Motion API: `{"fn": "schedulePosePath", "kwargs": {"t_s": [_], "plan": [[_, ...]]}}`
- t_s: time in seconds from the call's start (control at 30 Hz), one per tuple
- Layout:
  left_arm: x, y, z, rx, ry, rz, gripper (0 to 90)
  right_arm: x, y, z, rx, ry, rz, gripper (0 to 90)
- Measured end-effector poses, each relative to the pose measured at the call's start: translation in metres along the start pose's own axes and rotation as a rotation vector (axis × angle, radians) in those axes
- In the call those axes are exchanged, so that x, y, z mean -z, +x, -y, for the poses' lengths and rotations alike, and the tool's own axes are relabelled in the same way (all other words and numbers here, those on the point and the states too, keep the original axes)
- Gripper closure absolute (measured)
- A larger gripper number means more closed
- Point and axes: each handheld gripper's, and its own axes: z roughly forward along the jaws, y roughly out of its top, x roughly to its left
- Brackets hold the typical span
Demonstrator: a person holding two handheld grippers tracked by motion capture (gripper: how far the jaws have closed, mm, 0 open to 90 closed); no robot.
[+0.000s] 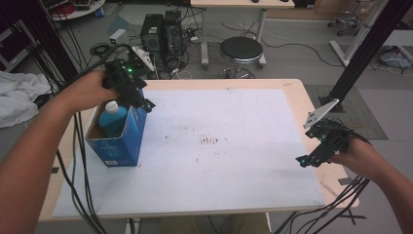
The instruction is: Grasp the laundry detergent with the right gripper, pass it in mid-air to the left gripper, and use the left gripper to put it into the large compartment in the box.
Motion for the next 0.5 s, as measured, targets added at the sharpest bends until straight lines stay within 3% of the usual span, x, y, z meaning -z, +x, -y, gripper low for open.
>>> {"fn": "schedulePosePath", "kwargs": {"t_s": [0.2,0.27,0.37,0.47,0.5], "plan": [[-0.022,-0.005,-0.027,-0.052,0.019,0.025,20.7,-0.001,0.002,-0.002,0.000,-0.002,-0.001,1.3],[-0.029,-0.006,-0.035,-0.060,0.033,0.039,13.0,-0.002,0.002,-0.002,-0.003,-0.003,0.000,1.3],[-0.040,-0.008,-0.043,-0.084,0.040,0.052,11.3,-0.003,0.003,-0.003,-0.002,-0.003,-0.002,1.3],[-0.052,-0.009,-0.051,-0.085,0.062,0.029,11.0,-0.003,0.004,-0.005,0.002,-0.006,-0.004,1.3],[-0.055,-0.008,-0.053,-0.079,0.068,0.022,4.5,-0.003,0.004,-0.005,0.004,-0.006,-0.003,1.3]]}}
